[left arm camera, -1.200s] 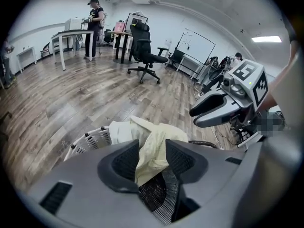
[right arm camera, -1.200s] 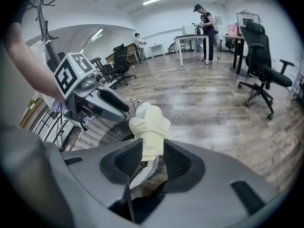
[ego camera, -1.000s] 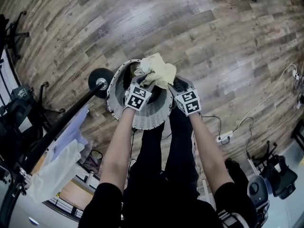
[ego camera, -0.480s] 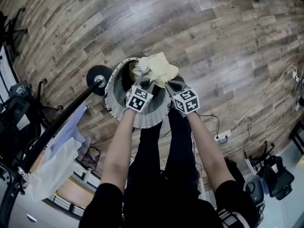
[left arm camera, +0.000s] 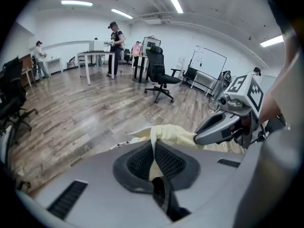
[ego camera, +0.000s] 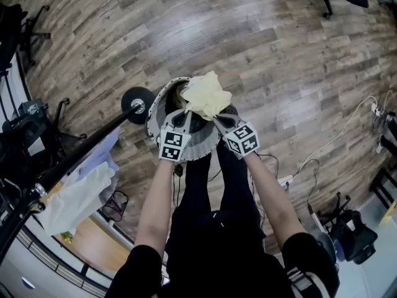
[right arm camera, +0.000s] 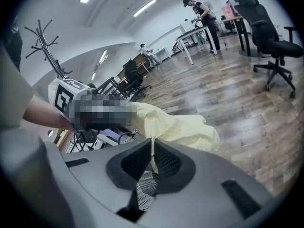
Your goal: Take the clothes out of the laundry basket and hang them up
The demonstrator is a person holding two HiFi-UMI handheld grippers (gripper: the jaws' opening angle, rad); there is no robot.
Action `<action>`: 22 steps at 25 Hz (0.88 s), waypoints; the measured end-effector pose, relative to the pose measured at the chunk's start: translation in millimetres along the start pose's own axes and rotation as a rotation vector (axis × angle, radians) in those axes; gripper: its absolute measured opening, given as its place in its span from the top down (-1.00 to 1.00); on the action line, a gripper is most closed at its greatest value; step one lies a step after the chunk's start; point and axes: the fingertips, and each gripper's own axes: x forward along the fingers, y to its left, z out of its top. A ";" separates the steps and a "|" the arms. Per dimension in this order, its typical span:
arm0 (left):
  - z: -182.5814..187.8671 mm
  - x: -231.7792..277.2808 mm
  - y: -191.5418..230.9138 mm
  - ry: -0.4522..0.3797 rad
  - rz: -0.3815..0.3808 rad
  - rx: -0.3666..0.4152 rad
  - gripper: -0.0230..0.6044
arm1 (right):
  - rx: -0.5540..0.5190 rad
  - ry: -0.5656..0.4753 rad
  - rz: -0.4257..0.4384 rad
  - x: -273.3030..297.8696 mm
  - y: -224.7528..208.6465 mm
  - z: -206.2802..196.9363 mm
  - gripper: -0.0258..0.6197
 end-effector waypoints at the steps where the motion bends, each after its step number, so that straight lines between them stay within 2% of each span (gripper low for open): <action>1: 9.3 -17.2 2.6 -0.030 0.022 -0.002 0.84 | -0.011 -0.004 0.010 -5.5 12.2 6.4 0.84; 5: 46.4 -83.3 7.4 -0.128 0.102 0.011 0.84 | -0.115 -0.013 0.042 -24.2 60.2 38.4 0.84; 9: 74.1 -144.9 7.5 -0.185 0.137 0.044 0.83 | -0.177 -0.028 0.067 -38.9 107.2 61.3 0.84; 17: 120.7 -244.5 12.4 -0.289 0.150 0.034 0.84 | -0.200 -0.102 0.114 -67.7 199.9 98.4 0.84; 22: 145.3 -291.9 -5.1 -0.350 0.093 0.030 0.84 | -0.237 -0.124 0.123 -89.4 243.9 107.4 0.84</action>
